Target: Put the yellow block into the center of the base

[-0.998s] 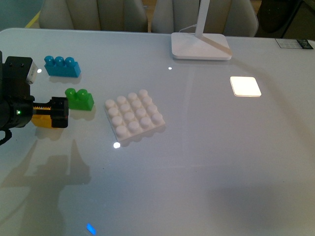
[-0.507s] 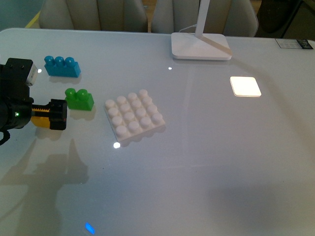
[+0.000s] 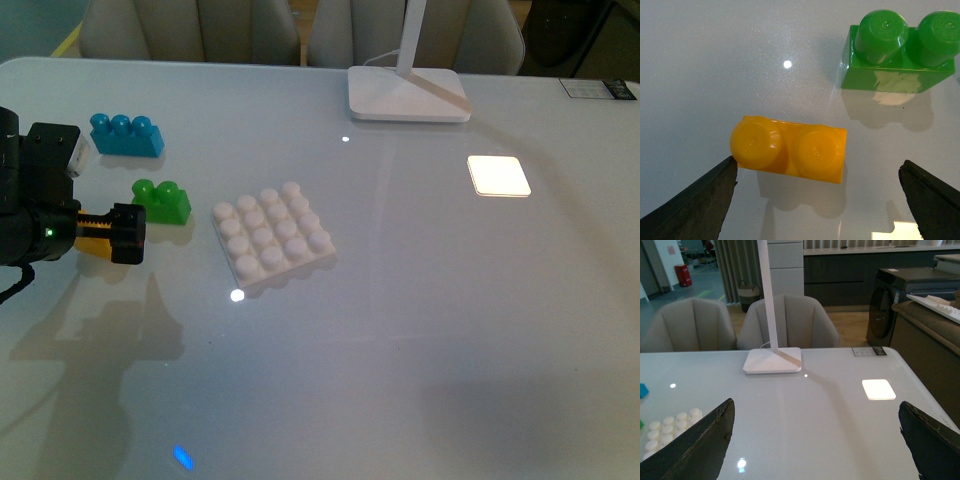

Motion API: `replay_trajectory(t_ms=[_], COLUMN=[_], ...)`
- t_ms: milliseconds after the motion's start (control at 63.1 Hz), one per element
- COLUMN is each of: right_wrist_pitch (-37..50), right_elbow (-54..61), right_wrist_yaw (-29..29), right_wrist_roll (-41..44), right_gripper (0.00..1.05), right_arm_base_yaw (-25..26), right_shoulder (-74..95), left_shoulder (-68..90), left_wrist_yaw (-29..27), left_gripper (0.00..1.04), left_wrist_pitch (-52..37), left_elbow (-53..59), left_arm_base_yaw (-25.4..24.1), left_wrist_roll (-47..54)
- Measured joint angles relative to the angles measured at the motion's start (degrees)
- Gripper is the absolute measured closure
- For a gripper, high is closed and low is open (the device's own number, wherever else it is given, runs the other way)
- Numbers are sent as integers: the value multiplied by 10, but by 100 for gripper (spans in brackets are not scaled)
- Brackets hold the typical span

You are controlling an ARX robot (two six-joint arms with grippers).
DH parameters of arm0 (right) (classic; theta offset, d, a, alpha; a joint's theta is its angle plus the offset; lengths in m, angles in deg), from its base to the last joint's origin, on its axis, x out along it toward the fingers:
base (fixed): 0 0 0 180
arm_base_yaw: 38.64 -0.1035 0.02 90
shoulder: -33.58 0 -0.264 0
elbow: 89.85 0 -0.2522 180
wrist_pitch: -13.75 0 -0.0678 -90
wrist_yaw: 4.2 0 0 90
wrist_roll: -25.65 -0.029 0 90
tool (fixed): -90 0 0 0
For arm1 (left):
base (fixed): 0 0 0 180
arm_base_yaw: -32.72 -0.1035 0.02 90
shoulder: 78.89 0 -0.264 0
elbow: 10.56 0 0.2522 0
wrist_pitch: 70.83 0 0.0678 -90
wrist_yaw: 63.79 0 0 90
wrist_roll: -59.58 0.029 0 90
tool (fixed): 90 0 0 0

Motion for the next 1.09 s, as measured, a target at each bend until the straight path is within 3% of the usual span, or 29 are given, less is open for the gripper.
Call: replay_trajectory(t_ms=[1093], right_wrist_pitch=[0], right_elbow=[0], right_wrist_yaw=[0], right_wrist_roll=[0], right_gripper=[9], right_arm_base_yaw=[0], right_shoulder=[0], left_shoulder=[28], left_wrist_yaw=[0], left_gripper=[7], left_wrist_pitch=[-10], left_elbow=[-27], left_arm_base_yaw=[-14], left_wrist_roll=[46])
